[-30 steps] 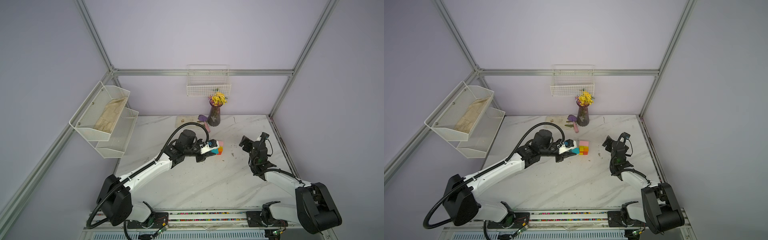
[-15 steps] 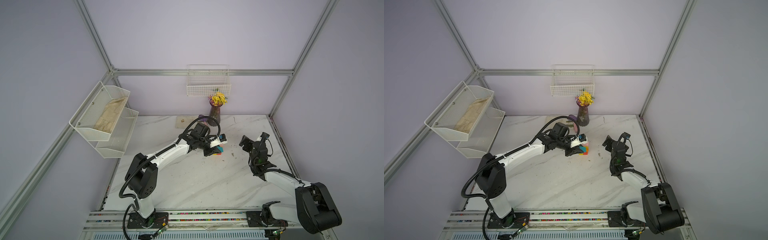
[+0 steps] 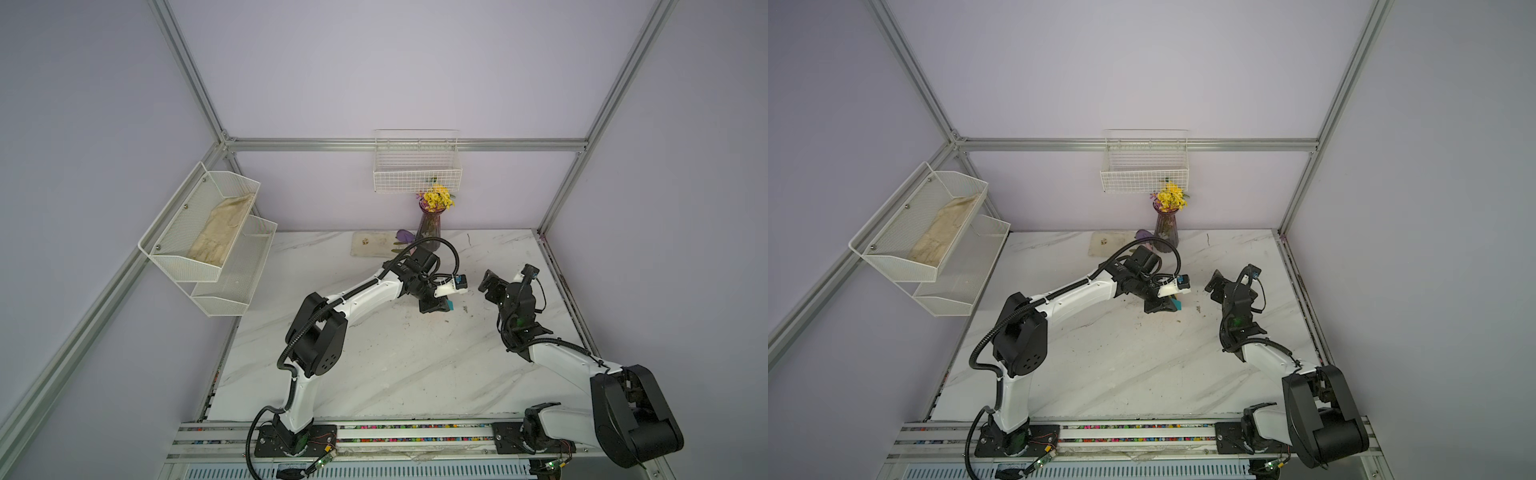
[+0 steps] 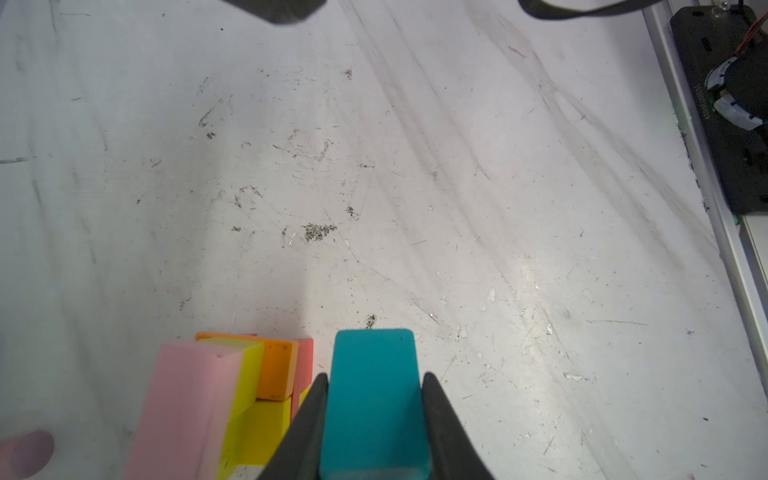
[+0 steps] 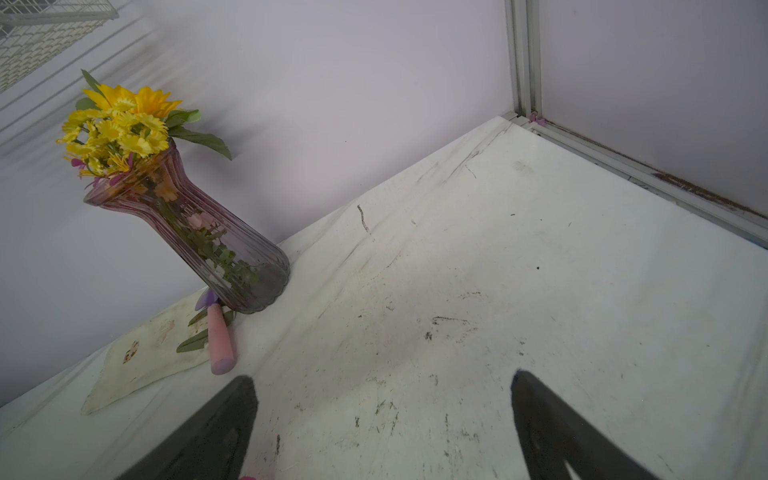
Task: Build the wood block tower
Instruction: 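Lift and carry the teal block with the left gripper toward the stack, then lower the teal block onto the pink block with the left gripper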
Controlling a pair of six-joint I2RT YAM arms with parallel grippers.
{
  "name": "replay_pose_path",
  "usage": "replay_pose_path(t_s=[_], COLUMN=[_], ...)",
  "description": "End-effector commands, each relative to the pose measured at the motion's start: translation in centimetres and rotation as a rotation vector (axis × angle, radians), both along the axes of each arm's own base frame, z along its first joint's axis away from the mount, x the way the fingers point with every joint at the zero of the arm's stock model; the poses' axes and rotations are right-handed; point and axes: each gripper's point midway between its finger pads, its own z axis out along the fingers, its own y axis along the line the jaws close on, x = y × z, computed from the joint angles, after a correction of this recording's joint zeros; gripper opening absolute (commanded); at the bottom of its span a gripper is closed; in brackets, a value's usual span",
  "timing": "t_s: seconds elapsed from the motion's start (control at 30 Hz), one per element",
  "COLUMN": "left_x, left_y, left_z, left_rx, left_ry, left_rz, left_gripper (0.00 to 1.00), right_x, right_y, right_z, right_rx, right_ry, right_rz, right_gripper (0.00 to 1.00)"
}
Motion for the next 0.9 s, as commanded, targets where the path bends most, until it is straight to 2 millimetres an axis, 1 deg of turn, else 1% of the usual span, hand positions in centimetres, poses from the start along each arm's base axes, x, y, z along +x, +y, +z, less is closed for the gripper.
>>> replay_pose_path(t_s=[0.0,0.1,0.17,0.27,0.4,0.5,0.7,0.8,0.87], left_x=[1.8,2.0,2.0,2.2,2.1,3.0,4.8,5.8,6.1], left_y=[-0.8,-0.8,-0.8,-0.9,-0.9,-0.5,-0.2,-0.1,-0.3], left_z=[3.7,3.2,3.4,4.5,6.5,7.4,7.5,7.2,6.9], left_rx=[-0.029,-0.007,-0.008,-0.021,-0.044,-0.032,0.026,0.059,0.064], left_ry=[-0.108,-0.098,-0.103,-0.121,-0.146,-0.195,-0.253,-0.275,-0.281], left_rz=[-0.007,-0.007,-0.010,-0.005,-0.014,0.023,0.060,0.079,0.075], left_gripper=[0.00,0.00,0.00,0.00,0.00,0.00,0.00,0.00,0.00], right_x=[0.2,0.3,0.3,0.3,0.3,0.3,0.3,0.5,0.6], right_y=[0.0,0.0,0.0,0.1,0.1,0.1,0.0,0.0,0.0], right_z=[0.0,0.0,0.0,0.0,0.0,-0.1,0.1,0.0,0.0], right_rx=[-0.001,-0.002,-0.001,0.000,-0.002,0.000,-0.001,-0.005,-0.006], right_ry=[-0.013,-0.009,-0.010,-0.012,-0.012,-0.011,-0.016,-0.011,-0.010], right_rz=[0.001,0.003,0.005,0.006,0.008,0.008,0.006,0.003,0.000], right_gripper=[0.97,0.97,0.97,0.97,0.97,0.97,0.97,0.97,0.97])
